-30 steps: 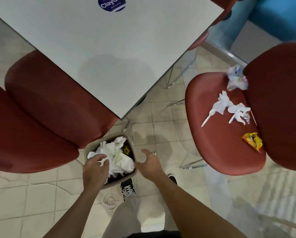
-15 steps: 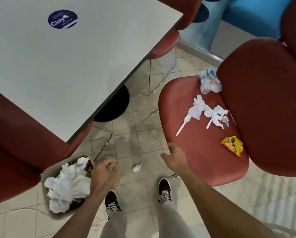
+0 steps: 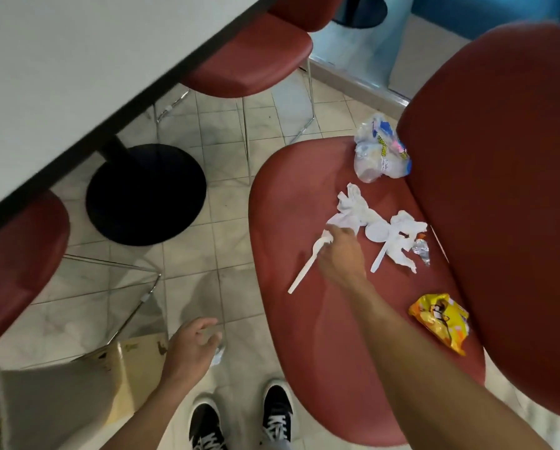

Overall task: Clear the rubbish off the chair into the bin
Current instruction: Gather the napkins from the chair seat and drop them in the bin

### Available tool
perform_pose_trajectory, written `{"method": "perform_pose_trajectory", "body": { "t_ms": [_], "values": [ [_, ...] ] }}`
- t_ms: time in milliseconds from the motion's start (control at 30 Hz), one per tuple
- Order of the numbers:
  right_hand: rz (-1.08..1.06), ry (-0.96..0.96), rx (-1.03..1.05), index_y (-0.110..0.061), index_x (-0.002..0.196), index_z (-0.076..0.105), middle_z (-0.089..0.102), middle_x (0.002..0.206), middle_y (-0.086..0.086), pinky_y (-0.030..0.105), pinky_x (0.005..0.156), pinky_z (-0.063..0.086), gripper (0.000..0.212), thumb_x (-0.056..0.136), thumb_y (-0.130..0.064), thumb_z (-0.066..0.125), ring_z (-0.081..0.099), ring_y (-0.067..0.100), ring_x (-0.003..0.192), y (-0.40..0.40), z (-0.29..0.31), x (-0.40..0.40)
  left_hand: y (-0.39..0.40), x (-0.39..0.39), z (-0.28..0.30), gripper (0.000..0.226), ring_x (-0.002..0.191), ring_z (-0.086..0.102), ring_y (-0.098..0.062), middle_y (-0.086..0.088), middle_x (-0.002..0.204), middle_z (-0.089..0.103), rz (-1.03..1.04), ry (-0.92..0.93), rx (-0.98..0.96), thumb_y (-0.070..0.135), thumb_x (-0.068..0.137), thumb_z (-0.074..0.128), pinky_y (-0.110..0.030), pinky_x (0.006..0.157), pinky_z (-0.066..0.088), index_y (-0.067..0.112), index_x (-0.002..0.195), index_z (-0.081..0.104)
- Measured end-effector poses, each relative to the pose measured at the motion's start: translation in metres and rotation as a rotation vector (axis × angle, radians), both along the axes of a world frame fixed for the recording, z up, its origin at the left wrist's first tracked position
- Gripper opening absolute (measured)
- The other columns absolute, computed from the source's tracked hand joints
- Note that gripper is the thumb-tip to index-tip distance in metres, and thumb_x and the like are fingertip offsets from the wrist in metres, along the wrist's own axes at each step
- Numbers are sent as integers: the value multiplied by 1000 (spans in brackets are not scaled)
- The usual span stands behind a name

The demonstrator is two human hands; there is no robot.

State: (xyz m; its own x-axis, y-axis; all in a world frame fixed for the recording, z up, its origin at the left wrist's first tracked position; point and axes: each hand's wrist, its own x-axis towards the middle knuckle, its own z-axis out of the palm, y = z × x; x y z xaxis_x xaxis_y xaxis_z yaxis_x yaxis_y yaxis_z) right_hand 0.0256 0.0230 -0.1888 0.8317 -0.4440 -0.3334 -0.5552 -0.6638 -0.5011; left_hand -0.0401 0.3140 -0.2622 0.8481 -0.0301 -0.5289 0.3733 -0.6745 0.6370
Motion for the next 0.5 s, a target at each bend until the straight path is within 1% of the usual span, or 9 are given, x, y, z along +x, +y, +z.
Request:
{"method": "perform_pose_trajectory", "body": {
  "t_ms": [67, 100, 133, 200, 267, 333, 400, 433, 500],
  "values": [
    [-8, 14, -88, -18, 138, 46, 42, 136, 15, 36, 93, 42, 54, 85, -6, 51, 50, 34, 119, -23, -25, 11, -11, 7, -24, 22, 92, 60, -9, 7, 108, 62, -5, -1, -16, 18, 85, 67, -28, 84, 49, 27, 105, 66],
    [-8, 24, -136, -21, 139, 44, 39, 137, 17, 38, 95, 42, 56, 85, -8, 53, 48, 37, 119, -33, -42, 15, -16, 9, -39, 22, 90, 60, -7, 7, 107, 61, -5, -11, -17, 18, 86, 67, -26, 82, 48, 26, 106, 66],
    [-8, 33, -173, -23, 139, 44, 40, 134, 19, 41, 95, 42, 56, 86, -10, 54, 48, 40, 116, -42, -52, 18, -20, 12, -49, 22, 88, 59, -5, 7, 105, 60, -7, -27, -13, 19, 86, 66, -24, 79, 47, 25, 107, 66],
    [-1, 15, -199, -17, 131, 52, 49, 123, 23, 42, 92, 43, 46, 86, -10, 54, 52, 43, 109, -56, -71, 24, -24, 19, -69, 20, 87, 59, -5, 9, 101, 59, -9, -50, 10, 20, 87, 65, -22, 75, 46, 26, 106, 66],
    [-29, -57, -186, -8, 115, 63, 62, 114, 23, 38, 88, 45, 32, 84, -6, 55, 58, 41, 105, -61, -82, 28, -19, 21, -97, 21, 89, 60, -8, 8, 101, 58, -22, -41, 52, 21, 86, 65, -22, 77, 46, 26, 107, 66],
    [-87, -139, -163, -3, 107, 69, 68, 110, 20, 33, 89, 45, 28, 83, -2, 54, 61, 37, 105, -55, -87, 30, -2, 13, -134, 28, 99, 61, -15, 3, 110, 61, -51, -5, 114, 19, 84, 66, -24, 85, 48, 22, 112, 66],
    [-132, -248, -181, -1, 107, 70, 69, 109, 20, 30, 86, 45, 30, 83, -2, 52, 63, 34, 102, -44, -85, 35, 14, 2, -169, 35, 107, 60, -20, -3, 121, 62, -96, 33, 158, 17, 82, 66, -26, 91, 46, 17, 117, 65],
    [-147, -311, -191, -2, 108, 70, 70, 109, 19, 28, 85, 45, 31, 84, -4, 51, 64, 32, 101, -37, -85, 38, 21, -4, -188, 35, 109, 59, -22, -5, 123, 62, -113, 48, 175, 15, 82, 66, -26, 92, 45, 14, 117, 65],
    [-143, -401, -197, -5, 110, 70, 70, 110, 16, 26, 87, 45, 33, 85, -7, 48, 65, 27, 101, -21, -86, 46, 33, -17, -227, 33, 112, 58, -24, -5, 123, 62, -160, 71, 212, 11, 83, 65, -23, 91, 42, 11, 116, 67]
  ]
}}
